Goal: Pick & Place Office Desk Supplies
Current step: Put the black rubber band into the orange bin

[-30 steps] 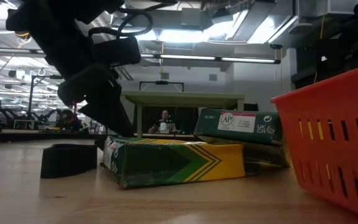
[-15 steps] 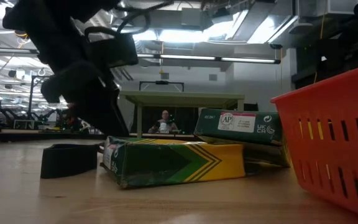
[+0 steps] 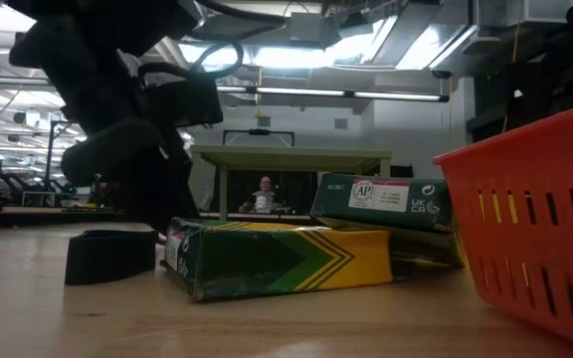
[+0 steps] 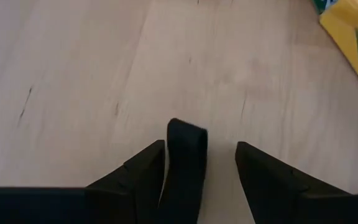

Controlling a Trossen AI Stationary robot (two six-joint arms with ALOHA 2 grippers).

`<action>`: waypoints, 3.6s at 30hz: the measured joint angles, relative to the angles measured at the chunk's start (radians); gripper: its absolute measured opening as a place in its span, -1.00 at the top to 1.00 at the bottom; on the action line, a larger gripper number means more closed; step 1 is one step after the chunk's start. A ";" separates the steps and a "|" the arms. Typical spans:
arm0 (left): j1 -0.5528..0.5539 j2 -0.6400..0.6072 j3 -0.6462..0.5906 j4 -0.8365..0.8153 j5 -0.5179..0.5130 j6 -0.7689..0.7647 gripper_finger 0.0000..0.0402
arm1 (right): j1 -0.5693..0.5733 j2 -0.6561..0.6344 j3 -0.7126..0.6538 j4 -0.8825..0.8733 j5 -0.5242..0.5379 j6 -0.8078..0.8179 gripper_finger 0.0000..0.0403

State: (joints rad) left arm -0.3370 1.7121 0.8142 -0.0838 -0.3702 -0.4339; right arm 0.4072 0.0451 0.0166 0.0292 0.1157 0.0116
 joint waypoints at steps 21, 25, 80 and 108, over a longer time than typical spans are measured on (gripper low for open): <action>0.033 0.015 0.067 0.135 -0.055 0.235 0.96 | 0.000 0.009 0.000 0.000 0.000 0.000 -0.27; 0.029 0.003 0.146 0.203 -0.038 0.368 0.98 | 0.000 0.009 0.000 0.000 0.000 0.001 -0.27; 0.030 0.521 0.644 0.730 0.734 0.403 0.37 | 0.000 0.010 0.000 0.000 0.000 -0.004 -0.27; 0.027 0.279 0.593 0.147 0.122 0.616 0.18 | 0.000 0.010 0.000 0.000 0.000 0.003 -0.27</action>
State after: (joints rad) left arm -0.3097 1.9911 1.4072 0.0628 -0.2482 0.1825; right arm 0.4068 0.0547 0.0166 0.0295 0.1154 0.0147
